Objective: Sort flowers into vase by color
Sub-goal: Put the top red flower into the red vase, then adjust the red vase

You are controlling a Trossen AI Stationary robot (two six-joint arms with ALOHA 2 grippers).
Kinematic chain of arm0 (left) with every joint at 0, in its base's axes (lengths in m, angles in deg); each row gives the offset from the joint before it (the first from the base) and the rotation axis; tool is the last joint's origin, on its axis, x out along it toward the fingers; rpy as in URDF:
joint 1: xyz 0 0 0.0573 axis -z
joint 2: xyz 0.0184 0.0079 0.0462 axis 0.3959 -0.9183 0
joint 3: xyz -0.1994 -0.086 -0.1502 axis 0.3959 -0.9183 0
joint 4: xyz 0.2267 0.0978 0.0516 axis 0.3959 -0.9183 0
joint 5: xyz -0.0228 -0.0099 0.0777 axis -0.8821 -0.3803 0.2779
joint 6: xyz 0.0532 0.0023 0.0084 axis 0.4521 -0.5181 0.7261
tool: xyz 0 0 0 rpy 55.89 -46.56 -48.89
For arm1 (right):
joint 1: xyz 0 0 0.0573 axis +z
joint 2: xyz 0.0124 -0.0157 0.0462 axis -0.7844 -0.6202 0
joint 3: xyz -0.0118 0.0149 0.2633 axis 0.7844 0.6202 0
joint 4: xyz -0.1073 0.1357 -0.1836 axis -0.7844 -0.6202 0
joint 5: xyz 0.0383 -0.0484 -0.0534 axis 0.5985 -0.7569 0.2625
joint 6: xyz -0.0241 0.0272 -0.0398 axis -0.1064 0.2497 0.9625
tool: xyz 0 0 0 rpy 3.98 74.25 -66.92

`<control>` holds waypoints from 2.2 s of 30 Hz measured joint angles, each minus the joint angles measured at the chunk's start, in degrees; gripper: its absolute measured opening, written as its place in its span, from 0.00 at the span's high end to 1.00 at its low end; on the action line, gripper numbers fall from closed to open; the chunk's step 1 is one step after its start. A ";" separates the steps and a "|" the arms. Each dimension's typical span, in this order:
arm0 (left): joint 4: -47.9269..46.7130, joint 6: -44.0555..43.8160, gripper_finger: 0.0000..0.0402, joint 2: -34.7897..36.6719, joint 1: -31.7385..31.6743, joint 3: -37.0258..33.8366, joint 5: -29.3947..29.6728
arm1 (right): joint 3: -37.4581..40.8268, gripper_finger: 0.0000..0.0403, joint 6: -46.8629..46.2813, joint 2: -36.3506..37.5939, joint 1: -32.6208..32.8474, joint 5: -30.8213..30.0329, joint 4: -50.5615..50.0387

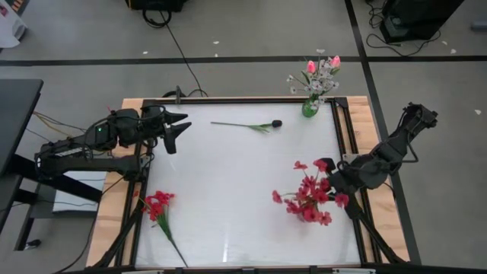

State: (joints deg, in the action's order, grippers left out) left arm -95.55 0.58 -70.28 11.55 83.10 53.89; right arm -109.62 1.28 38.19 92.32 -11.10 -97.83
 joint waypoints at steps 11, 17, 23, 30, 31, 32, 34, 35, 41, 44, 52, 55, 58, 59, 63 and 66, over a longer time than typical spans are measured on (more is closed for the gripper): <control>0.01 -0.01 0.59 0.00 0.00 0.00 0.00 | 0.04 0.70 -8.07 -0.05 0.21 -3.16 -1.96; 0.01 -0.02 0.59 0.00 0.00 0.00 0.00 | -0.06 0.58 -21.39 0.05 0.28 1.13 -2.00; 0.01 -0.02 0.59 0.00 0.00 0.00 0.00 | -0.09 0.52 -36.67 0.07 -0.34 10.44 -2.02; 0.01 -0.01 0.59 0.00 0.00 0.00 0.00 | -0.15 0.52 -43.87 0.07 -0.82 22.39 -2.62; 0.01 -0.02 0.59 0.00 0.00 0.00 0.00 | -0.17 0.52 -45.07 0.10 -1.09 23.92 -3.16; 0.01 -0.01 0.59 0.00 0.00 0.00 0.00 | -0.17 0.52 -46.39 0.16 -1.38 25.56 -3.82; 0.01 -0.02 0.59 0.00 0.00 0.00 0.00 | -0.20 0.52 -48.45 0.42 -1.98 28.80 -5.48; 0.00 -0.02 0.59 0.01 0.00 0.00 0.00 | -0.20 0.52 -49.11 0.57 -2.35 29.89 -6.21; -0.01 -0.02 0.59 0.01 0.00 0.00 -0.01 | -0.20 0.52 -50.59 2.73 -4.03 29.86 -5.16; -0.01 -0.02 0.59 0.02 0.00 0.00 0.00 | -0.20 0.52 -47.53 3.99 -4.59 29.75 -4.66; 0.01 -0.02 0.59 0.00 0.00 0.00 0.00 | -0.24 0.52 -41.51 4.70 -0.92 26.86 -11.41; 0.01 -0.02 0.59 0.00 0.00 0.00 0.00 | -0.24 0.52 -41.62 4.75 1.14 27.32 -11.50; 0.01 -0.02 0.59 0.02 0.00 0.00 0.00 | -0.24 0.52 -43.46 5.21 2.76 30.16 -8.74; 0.01 -0.02 0.59 0.00 0.00 0.00 0.00 | -0.24 0.52 -44.06 5.37 3.28 31.68 -7.64; 0.01 -0.02 0.59 0.01 0.00 0.00 -0.01 | -0.24 0.52 -45.27 6.08 5.02 36.75 -5.01; 0.01 -0.02 0.59 0.00 0.00 0.00 -0.01 | -0.24 0.53 -45.77 6.41 5.74 37.59 -6.98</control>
State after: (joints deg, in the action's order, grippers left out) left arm -95.54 0.56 -70.28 11.55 83.10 53.89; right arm -109.86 -44.49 44.60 98.06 26.49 -104.81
